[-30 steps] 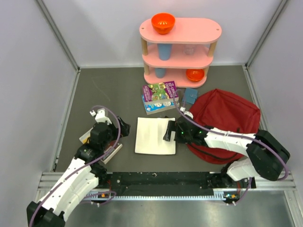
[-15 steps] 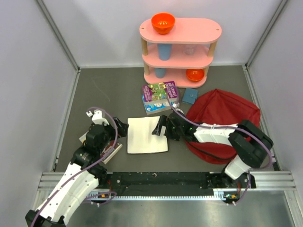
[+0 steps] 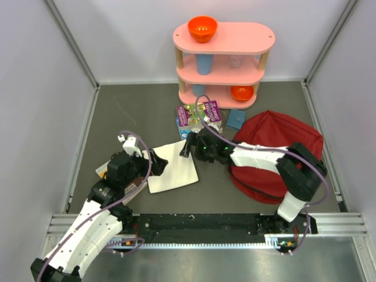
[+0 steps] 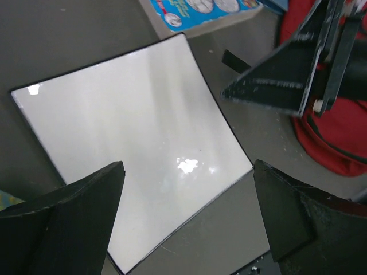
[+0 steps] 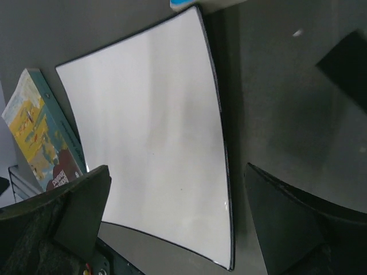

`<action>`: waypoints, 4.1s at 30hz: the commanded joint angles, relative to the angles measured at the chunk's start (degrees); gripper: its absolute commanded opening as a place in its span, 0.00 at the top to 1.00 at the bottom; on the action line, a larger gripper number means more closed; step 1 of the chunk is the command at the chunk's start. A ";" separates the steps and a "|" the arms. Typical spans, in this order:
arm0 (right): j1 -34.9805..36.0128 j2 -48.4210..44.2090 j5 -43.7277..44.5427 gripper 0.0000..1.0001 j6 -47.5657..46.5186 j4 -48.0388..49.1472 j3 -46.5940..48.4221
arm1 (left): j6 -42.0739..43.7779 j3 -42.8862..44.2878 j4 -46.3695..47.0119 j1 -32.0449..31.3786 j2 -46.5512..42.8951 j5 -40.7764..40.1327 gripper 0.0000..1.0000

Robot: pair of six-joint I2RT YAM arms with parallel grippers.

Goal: Pack the student bag
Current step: Move the distractor to the corner of the board.

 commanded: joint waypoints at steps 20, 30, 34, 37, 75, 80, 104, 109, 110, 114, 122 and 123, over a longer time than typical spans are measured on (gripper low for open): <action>-14.32 -44.18 23.00 0.01 -9.46 -22.46 -11.07 | 15.29 15.40 4.21 -35.91 37.80 -26.62 0.01; -14.32 -44.54 21.33 0.01 -8.23 -22.73 -13.62 | 17.42 16.89 7.37 -36.87 45.53 -22.76 0.01; -14.41 -43.13 20.71 0.01 -7.97 -22.73 -13.62 | 18.56 16.28 9.21 -38.46 45.63 -20.39 0.01; -14.41 -42.95 19.83 0.01 -7.96 -22.90 -13.10 | 19.18 15.22 10.10 -38.72 47.20 -18.36 0.01; -14.40 -44.80 16.05 0.01 -8.31 -23.78 -13.80 | 11.87 23.83 11.49 -6.39 57.31 -22.32 0.01; -14.41 -45.67 16.05 0.01 -8.58 -24.13 -14.15 | 12.41 29.62 8.52 -2.43 59.61 -19.34 0.01; -14.41 -48.31 20.10 0.01 -7.62 -23.96 -16.08 | 0.37 9.08 17.31 -15.61 45.19 4.86 0.01; -14.41 -47.00 19.13 0.01 -7.53 -23.69 -15.99 | 1.25 11.34 10.12 -14.82 46.67 -5.07 0.01; -14.41 -46.99 18.95 0.01 -7.61 -23.69 -15.99 | 1.86 11.79 9.75 -14.03 47.12 -6.83 0.01; -14.41 -46.29 18.16 0.01 -7.79 -23.43 -15.73 | 4.23 13.28 11.15 -6.92 51.15 -4.12 0.01; -14.41 -46.03 17.37 0.01 -8.05 -23.43 -15.55 | 8.71 23.12 9.66 0.47 61.53 -1.93 0.01; -14.32 -45.94 16.93 0.01 -8.05 -23.34 -15.47 | 8.98 23.91 10.36 1.35 63.02 -1.58 0.01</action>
